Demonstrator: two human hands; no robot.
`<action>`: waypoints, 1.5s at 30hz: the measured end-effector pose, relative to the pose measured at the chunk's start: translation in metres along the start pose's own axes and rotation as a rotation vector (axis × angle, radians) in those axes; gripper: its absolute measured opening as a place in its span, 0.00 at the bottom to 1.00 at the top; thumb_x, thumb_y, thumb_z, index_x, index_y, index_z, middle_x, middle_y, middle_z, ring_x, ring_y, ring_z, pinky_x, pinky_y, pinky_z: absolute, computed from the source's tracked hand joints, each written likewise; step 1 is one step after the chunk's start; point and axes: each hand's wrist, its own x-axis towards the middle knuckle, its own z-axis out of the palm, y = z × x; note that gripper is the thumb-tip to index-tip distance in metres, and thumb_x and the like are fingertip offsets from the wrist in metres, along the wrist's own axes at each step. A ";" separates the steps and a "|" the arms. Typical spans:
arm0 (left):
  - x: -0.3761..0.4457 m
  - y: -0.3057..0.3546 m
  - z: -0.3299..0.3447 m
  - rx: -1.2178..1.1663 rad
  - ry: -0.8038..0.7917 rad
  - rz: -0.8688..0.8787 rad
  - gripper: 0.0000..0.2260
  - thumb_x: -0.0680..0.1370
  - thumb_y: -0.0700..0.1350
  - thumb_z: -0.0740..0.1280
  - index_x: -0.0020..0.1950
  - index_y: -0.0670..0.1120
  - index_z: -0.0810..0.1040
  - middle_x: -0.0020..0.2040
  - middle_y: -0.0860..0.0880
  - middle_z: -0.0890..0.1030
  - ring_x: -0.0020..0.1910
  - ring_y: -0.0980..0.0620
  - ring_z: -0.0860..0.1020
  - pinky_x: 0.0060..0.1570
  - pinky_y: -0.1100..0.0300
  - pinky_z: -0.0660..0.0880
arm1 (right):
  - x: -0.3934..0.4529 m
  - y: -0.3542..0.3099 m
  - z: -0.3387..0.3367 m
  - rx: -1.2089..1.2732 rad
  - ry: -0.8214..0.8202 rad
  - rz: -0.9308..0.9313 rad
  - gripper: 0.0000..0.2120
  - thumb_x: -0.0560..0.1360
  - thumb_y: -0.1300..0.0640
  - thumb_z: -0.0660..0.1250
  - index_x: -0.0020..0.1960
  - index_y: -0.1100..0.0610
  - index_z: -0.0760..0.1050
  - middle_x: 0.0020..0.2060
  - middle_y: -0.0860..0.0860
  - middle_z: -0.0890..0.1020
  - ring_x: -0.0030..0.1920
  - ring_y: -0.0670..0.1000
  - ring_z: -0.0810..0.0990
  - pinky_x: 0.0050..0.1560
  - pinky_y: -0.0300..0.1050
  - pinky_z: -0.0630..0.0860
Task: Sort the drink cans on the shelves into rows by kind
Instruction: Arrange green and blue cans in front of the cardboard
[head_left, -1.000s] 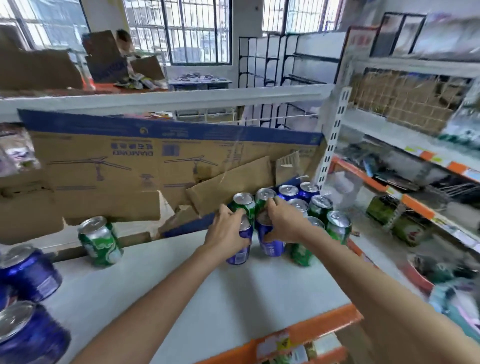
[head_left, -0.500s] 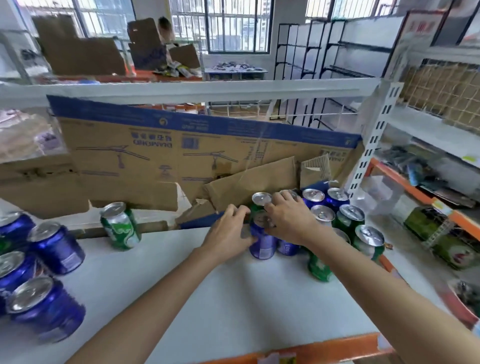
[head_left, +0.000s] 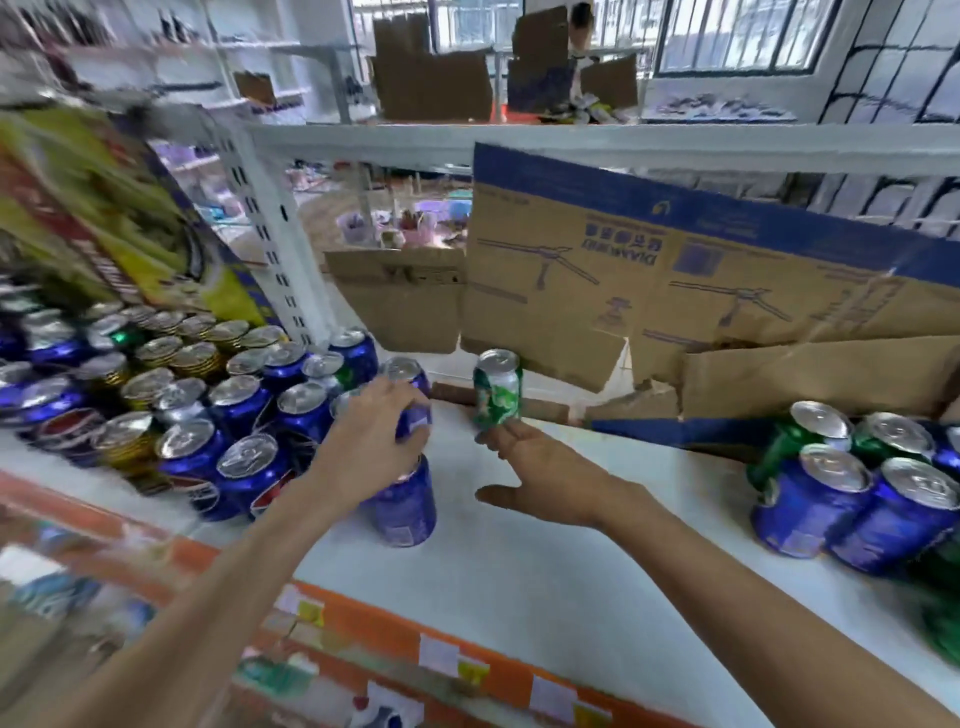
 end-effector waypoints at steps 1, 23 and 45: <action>-0.002 -0.015 -0.003 0.008 0.016 -0.023 0.13 0.73 0.43 0.69 0.56 0.42 0.78 0.54 0.42 0.75 0.53 0.42 0.75 0.54 0.52 0.72 | 0.009 -0.009 0.005 0.021 0.006 -0.007 0.31 0.75 0.46 0.66 0.73 0.56 0.59 0.68 0.54 0.66 0.67 0.52 0.67 0.64 0.43 0.66; -0.003 -0.016 0.019 -0.216 -0.027 0.020 0.30 0.63 0.48 0.79 0.59 0.46 0.70 0.56 0.51 0.69 0.54 0.53 0.71 0.49 0.62 0.66 | -0.025 -0.019 0.057 0.699 0.405 0.324 0.29 0.64 0.56 0.77 0.58 0.45 0.65 0.52 0.41 0.77 0.53 0.40 0.76 0.47 0.28 0.72; -0.064 0.375 0.183 -0.621 -0.419 0.587 0.31 0.65 0.45 0.77 0.64 0.50 0.69 0.58 0.56 0.66 0.57 0.58 0.70 0.53 0.70 0.66 | -0.388 0.151 0.002 0.459 0.951 0.926 0.29 0.63 0.55 0.78 0.58 0.52 0.67 0.49 0.41 0.77 0.50 0.43 0.77 0.44 0.33 0.70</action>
